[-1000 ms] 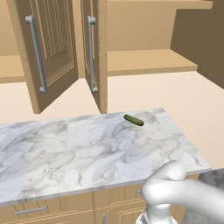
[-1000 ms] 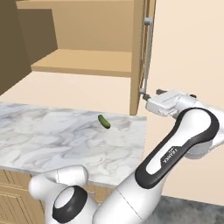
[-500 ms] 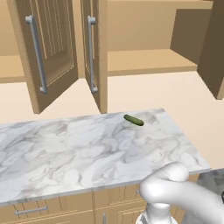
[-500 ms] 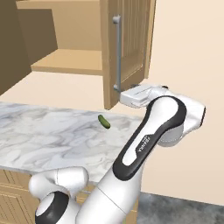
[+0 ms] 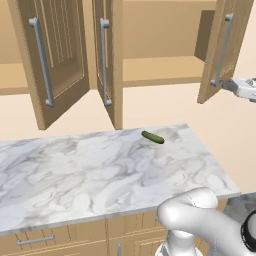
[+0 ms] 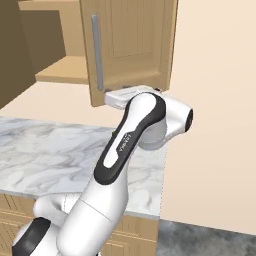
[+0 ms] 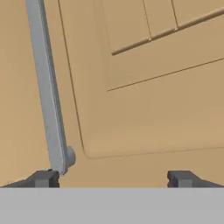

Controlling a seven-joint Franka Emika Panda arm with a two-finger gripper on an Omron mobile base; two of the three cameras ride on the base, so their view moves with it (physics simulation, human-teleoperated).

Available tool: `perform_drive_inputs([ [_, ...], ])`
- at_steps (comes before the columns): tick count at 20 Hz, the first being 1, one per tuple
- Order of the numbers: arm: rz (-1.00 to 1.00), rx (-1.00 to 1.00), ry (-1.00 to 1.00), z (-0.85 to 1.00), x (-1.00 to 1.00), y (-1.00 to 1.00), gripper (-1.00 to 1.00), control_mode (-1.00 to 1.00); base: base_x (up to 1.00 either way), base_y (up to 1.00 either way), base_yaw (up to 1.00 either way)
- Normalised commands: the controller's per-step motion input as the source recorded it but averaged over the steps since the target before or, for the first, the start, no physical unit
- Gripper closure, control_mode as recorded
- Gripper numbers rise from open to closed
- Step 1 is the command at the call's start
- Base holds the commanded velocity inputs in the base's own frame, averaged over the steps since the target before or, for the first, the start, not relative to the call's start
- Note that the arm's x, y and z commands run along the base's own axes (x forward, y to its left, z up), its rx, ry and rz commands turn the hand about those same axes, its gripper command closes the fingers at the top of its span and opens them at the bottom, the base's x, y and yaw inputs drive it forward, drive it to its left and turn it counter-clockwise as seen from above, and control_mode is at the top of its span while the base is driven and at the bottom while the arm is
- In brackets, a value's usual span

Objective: Close all open cabinet doors.

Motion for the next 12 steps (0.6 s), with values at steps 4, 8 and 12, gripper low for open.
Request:
perform_drive_inputs([
  [4,-0.02,0.0,0.01,0.33,0.65,0.69,-1.0,-1.0,0.0,0.0,0.0],
  [8,-0.06,0.0,0.05,0.16,0.78,0.46,-1.0,-1.0,0.0,0.0,0.0],
  [12,-0.13,-0.02,0.08,0.0,0.8,0.37,-1.0,-1.0,0.0,0.0,0.0],
])
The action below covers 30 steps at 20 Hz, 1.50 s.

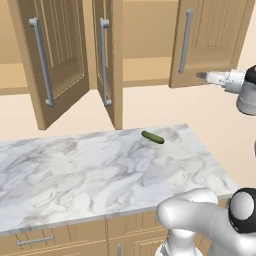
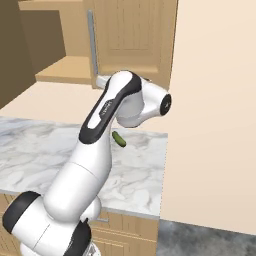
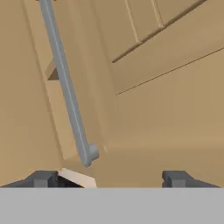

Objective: Close all open cabinet doors.

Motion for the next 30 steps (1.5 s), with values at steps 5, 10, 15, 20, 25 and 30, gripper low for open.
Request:
perform_drive_inputs([
  [5,-0.15,-0.05,0.05,0.0,0.75,0.32,-1.0,-1.0,0.0,0.0,0.0],
  [10,-0.1,-0.02,0.09,-0.04,0.57,0.12,-1.0,-1.0,0.0,0.0,0.0],
  [15,0.0,-0.01,0.1,-0.31,-0.07,0.01,-1.0,-1.0,0.0,0.0,0.0],
  [20,0.03,-0.08,-0.08,0.11,-0.97,0.04,-1.0,-1.0,0.0,0.0,0.0],
  [25,0.06,-0.12,-0.09,0.42,-0.98,0.32,-1.0,-1.0,0.0,0.0,0.0],
  [30,0.01,-0.19,-0.09,0.46,-0.71,0.9,-1.0,-1.0,0.0,0.0,0.0],
])
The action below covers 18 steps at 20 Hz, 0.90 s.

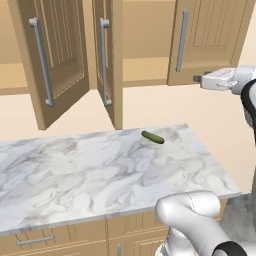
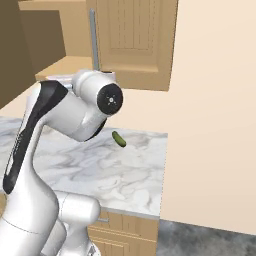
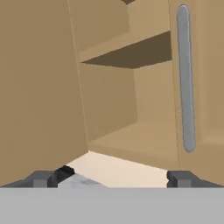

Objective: Close all open cabinet doors.

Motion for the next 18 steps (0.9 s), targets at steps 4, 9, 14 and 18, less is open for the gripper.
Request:
perform_drive_inputs([
  [4,0.0,-0.22,-0.13,0.42,-0.5,1.0,-1.0,-1.0,0.0,0.0,0.0],
  [9,0.0,-0.26,-0.15,0.13,-0.59,1.0,-1.0,-1.0,0.0,0.0,0.0],
  [14,0.0,-0.28,-0.17,-0.03,-0.6,1.0,-1.0,-1.0,0.0,0.0,0.0],
  [18,0.0,-0.29,-0.24,-0.02,-0.43,1.0,-1.0,-1.0,0.0,0.0,0.0],
])
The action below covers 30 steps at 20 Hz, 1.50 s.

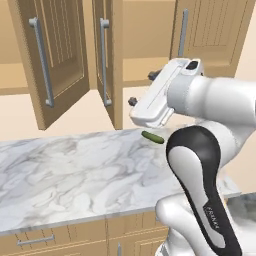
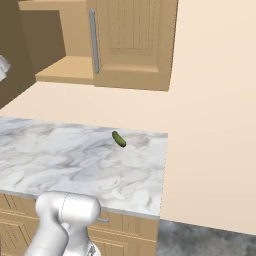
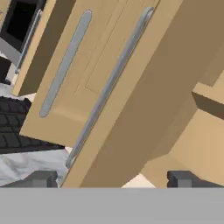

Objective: Close all open cabinet doors.

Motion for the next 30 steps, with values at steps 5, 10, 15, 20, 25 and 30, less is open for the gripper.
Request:
perform_drive_inputs([
  [5,0.0,-0.26,-0.21,0.0,-0.25,0.98,-1.0,-1.0,0.0,0.0,0.0],
  [10,-0.02,-0.23,-0.13,0.0,0.07,0.79,-1.0,-1.0,0.0,0.0,0.0],
  [15,-0.09,-0.24,-0.1,0.0,0.23,0.84,-1.0,-1.0,0.0,0.0,0.0],
  [20,-0.13,-0.19,-0.02,0.0,0.35,0.43,-1.0,-1.0,0.0,0.0,0.0],
  [25,-0.1,-0.11,-0.02,-0.02,0.15,-0.07,-1.0,-1.0,0.0,0.0,0.0],
  [30,-0.04,-0.02,0.01,-0.35,0.03,-0.24,-1.0,-1.0,0.0,0.0,0.0],
])
